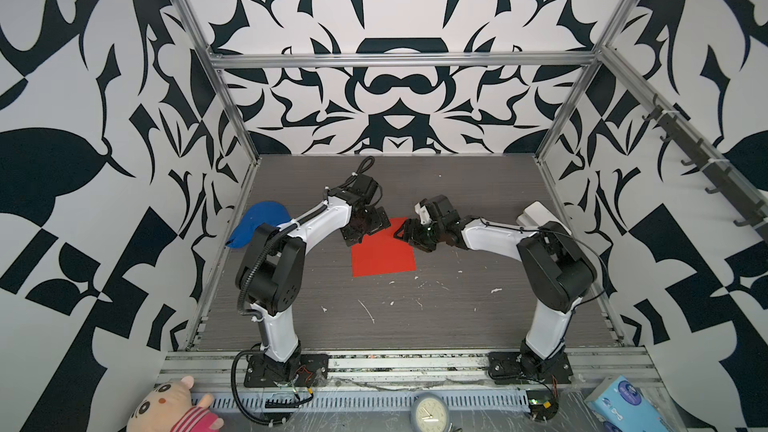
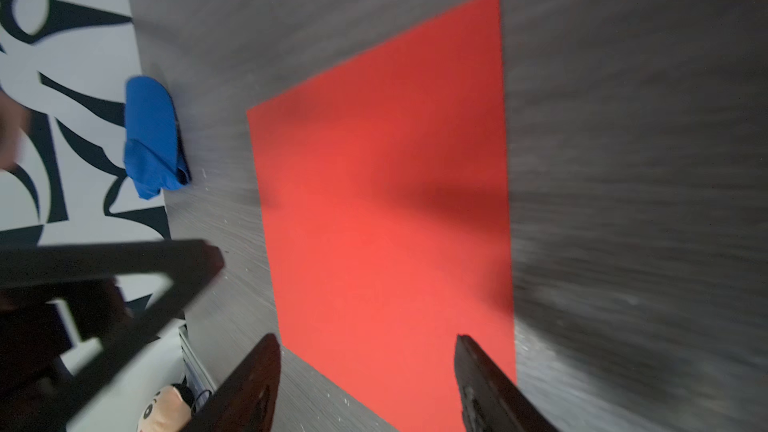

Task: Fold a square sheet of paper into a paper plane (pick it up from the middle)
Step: 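Move both grippers toward the red square sheet, left gripper pinching its middle, then lift the sheet's middle with the left gripper, folding it upward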

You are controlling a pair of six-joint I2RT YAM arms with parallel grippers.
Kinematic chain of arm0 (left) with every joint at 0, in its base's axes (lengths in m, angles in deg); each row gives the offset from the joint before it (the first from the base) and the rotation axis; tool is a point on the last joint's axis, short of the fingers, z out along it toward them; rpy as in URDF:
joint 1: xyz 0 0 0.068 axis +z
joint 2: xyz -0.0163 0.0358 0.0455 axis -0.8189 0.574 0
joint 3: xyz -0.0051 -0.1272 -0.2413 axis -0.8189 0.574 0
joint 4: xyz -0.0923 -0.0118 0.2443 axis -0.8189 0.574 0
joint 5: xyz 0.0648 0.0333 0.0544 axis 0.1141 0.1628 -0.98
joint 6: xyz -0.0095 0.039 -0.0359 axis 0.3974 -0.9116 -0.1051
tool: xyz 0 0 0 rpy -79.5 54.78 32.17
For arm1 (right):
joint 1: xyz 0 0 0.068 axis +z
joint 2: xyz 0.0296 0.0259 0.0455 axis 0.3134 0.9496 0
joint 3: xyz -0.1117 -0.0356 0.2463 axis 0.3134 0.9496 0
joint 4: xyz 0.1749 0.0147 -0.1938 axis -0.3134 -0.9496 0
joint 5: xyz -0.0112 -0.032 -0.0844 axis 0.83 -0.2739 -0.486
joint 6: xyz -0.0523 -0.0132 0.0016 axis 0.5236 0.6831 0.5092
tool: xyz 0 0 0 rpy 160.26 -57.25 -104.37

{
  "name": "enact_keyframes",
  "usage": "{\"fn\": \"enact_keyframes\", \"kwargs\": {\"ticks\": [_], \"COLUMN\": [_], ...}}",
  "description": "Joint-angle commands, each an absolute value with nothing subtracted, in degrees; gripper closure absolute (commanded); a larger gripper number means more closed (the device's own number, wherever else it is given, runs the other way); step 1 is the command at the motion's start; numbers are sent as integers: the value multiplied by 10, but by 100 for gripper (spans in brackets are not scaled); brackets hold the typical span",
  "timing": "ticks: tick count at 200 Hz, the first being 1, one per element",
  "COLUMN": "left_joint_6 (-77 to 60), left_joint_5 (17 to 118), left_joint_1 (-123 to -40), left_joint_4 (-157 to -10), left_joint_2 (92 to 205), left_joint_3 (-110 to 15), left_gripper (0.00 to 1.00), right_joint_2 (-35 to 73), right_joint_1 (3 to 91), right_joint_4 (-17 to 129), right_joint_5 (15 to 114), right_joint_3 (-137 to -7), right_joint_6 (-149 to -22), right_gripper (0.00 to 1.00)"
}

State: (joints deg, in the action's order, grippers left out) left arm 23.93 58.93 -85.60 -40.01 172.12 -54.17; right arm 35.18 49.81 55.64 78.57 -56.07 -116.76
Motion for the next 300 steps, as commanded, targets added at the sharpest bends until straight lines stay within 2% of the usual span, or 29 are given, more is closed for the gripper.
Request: {"fn": "enact_keyframes", "kwargs": {"ticks": [1, 31, 68, 214, 300], "left_joint_6": [244, 207, 181, 172, 166], "left_joint_5": [535, 470, 509, 533, 545], "left_joint_1": [-877, -913, -919, -919, -917], "left_joint_4": [-292, -193, -192, -215, -232], "left_joint_2": [1763, 1833, 1875, 1929, 1923], "left_joint_3": [-595, -682, -718, -675, -639], "left_gripper": [1, 1, 1, 0, 10], "right_joint_2": [327, 294, 252, 243, 247], "right_joint_1": [478, 458, 430, 422, 421], "right_joint_4": [536, 521, 518, 509, 508], "right_joint_5": [766, 722, 678, 672, 672], "right_joint_3": [-552, -526, -491, -490, -490], "right_joint_6": [-1136, -1128, -1123, -1123, -1125], "right_gripper": [30, 27, 25, 24, 25]}}
